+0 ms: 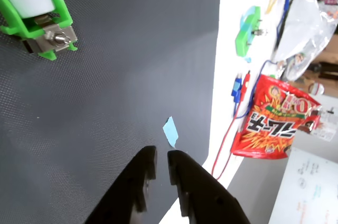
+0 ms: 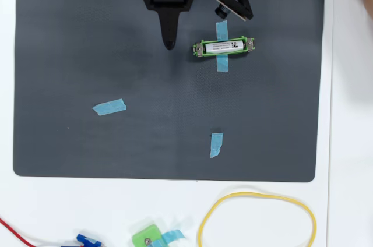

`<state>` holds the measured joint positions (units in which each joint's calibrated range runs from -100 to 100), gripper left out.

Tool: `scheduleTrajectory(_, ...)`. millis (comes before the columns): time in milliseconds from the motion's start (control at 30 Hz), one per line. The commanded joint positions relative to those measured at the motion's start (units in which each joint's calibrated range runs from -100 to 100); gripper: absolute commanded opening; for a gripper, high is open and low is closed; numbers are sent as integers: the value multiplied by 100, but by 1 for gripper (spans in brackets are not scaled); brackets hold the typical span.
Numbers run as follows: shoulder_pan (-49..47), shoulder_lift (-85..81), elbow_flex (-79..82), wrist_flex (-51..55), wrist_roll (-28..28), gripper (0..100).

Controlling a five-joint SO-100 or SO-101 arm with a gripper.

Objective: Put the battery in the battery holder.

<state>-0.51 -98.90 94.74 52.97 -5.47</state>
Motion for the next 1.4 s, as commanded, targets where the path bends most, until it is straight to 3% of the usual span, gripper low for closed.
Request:
scheduleTrajectory(0,-17,-51,24,0,9,0)
scheduleTrajectory(1367,25,-68,526,-17,20,0)
